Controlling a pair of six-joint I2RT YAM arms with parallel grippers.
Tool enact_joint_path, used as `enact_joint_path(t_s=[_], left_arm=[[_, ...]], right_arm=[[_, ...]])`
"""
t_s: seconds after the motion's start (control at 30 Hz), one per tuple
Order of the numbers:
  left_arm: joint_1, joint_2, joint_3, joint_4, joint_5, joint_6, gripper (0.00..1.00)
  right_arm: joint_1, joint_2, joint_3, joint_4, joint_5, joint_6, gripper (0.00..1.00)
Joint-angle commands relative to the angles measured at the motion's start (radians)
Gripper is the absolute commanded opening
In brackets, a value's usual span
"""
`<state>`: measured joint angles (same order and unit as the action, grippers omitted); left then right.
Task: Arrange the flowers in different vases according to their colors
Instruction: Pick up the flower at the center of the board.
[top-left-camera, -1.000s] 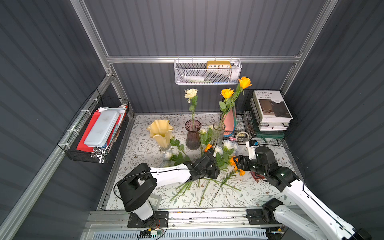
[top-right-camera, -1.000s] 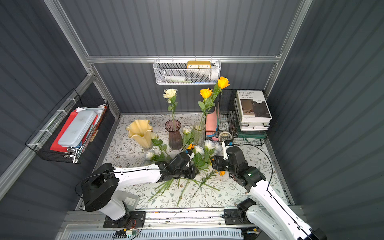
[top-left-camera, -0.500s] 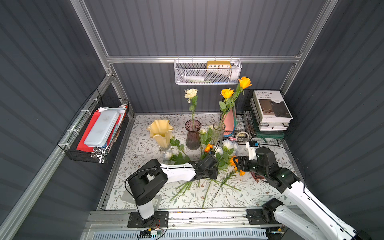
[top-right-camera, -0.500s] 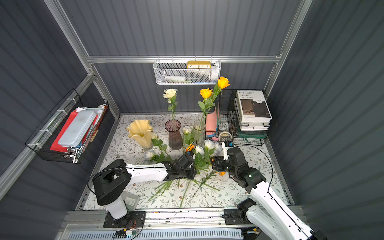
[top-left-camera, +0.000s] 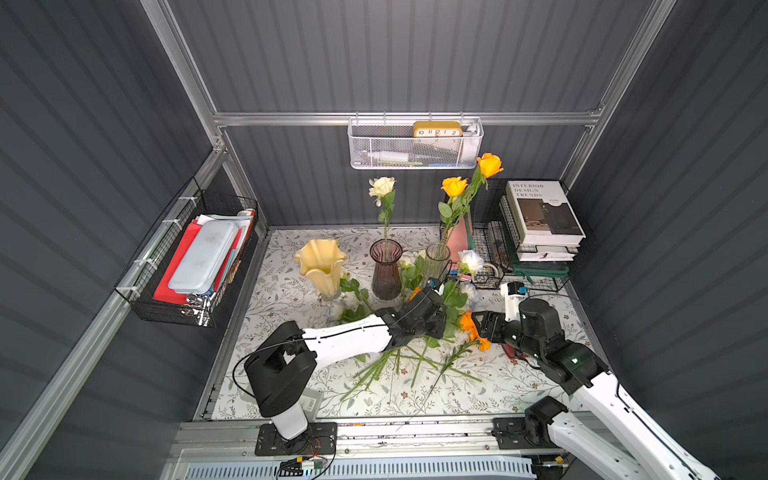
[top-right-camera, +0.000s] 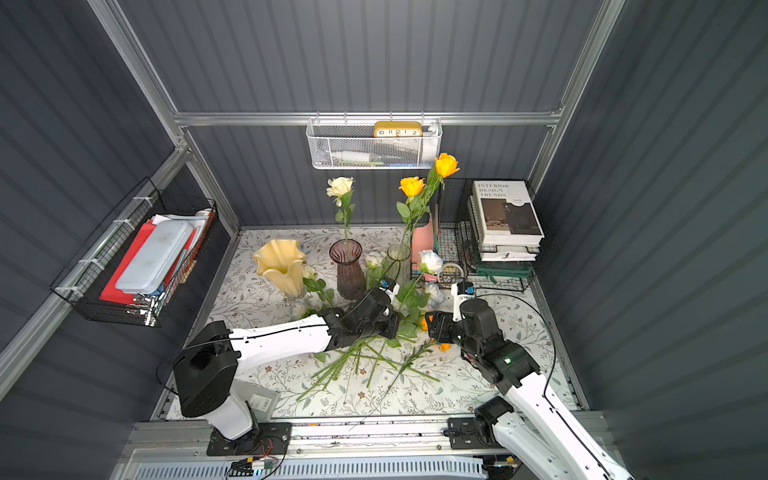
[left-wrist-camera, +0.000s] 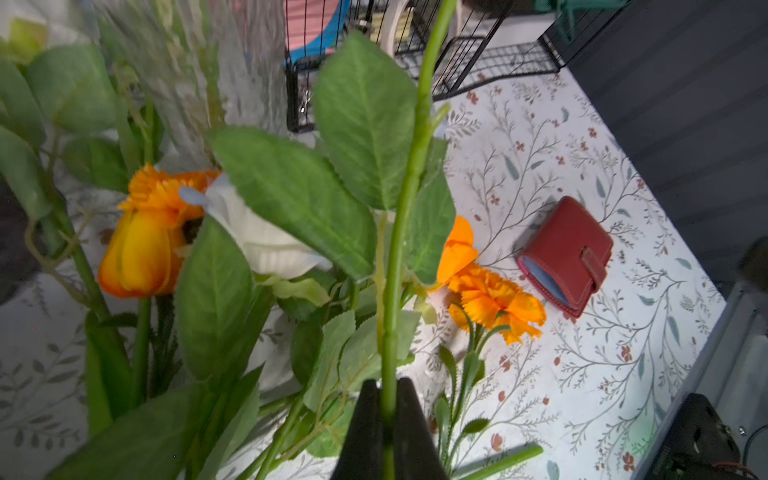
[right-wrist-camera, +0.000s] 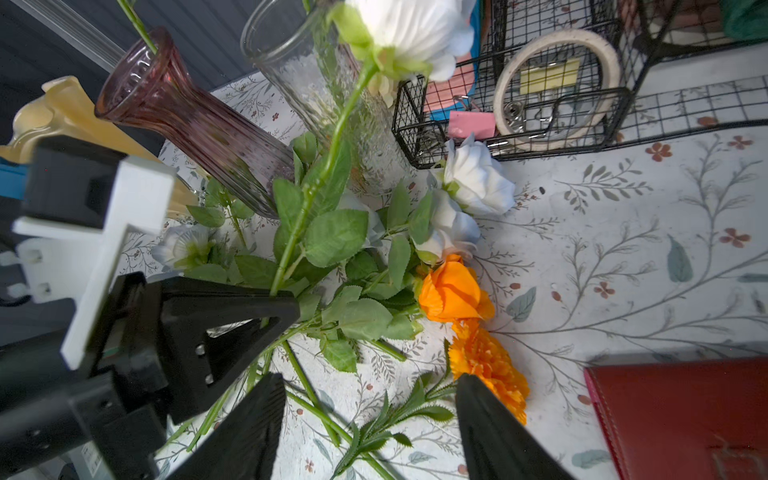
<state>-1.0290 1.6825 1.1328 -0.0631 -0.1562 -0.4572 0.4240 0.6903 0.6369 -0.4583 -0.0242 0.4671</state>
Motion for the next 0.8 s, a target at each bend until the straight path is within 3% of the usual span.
enact_joint_path(t_s=[0.0, 0.3, 0.37, 0.47, 0.6, 0.77], left_arm=[[-0.003, -0.053, 0.031, 0.043, 0.027, 0.102, 0.0], [-0.003, -0.221, 0.144, 0.193, 0.142, 0.228, 0.0], [-0.003, -0.269, 0.168, 0.223, 0.117, 0.261, 0.0], [0.019, -0.356, 0.194, 0.266, -0.034, 0.301, 0.0], [0.212, -0.462, 0.211, 0.333, -0.109, 0.336, 0.0], [0.402, -0.436, 0.268, 0.349, -0.136, 0.396, 0.0]], right_arm=[[-0.012, -0.021, -0.021, -0.009, 0.023, 0.032, 0.7], [-0.026, -0.064, -0.077, -0.001, 0.016, 0.061, 0.7], [-0.025, -0.061, -0.085, -0.001, 0.01, 0.067, 0.7], [-0.025, -0.052, -0.106, 0.046, -0.017, 0.071, 0.7], [-0.027, -0.012, -0.125, 0.102, -0.046, 0.078, 0.7], [-0.027, 0.045, -0.119, 0.136, -0.073, 0.074, 0.7]])
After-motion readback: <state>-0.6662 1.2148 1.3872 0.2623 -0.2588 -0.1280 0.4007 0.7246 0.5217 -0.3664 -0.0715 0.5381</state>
